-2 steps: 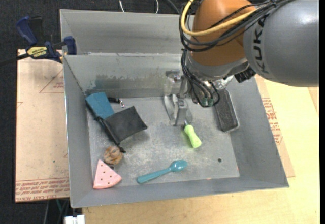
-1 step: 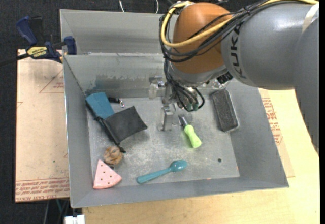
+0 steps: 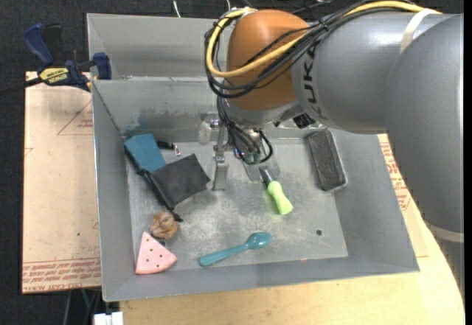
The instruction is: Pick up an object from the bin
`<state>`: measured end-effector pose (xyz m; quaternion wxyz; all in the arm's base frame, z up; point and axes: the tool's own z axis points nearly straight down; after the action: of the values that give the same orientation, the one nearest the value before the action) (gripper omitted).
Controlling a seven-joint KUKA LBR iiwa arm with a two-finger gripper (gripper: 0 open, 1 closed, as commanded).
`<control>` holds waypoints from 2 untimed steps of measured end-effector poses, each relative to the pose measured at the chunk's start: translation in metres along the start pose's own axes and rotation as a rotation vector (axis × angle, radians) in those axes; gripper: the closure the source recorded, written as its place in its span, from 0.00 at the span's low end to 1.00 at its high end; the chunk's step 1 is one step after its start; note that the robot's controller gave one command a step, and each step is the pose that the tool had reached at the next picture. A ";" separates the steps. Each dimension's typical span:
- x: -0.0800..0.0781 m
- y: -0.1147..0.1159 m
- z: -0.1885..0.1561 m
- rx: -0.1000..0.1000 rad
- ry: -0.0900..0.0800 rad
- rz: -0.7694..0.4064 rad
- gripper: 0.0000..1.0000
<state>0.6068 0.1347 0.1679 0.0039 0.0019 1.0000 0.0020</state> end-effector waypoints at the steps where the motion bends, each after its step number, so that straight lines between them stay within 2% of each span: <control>1: -0.034 0.020 0.013 0.000 -0.006 -0.083 0.00; 2: -0.006 0.045 0.073 -0.001 0.002 -0.070 0.00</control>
Offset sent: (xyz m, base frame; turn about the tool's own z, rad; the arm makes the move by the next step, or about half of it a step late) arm 0.0047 0.0468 -0.0735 -0.0675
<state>0.6136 0.1803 0.0955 0.0032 -0.0331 0.9994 0.0022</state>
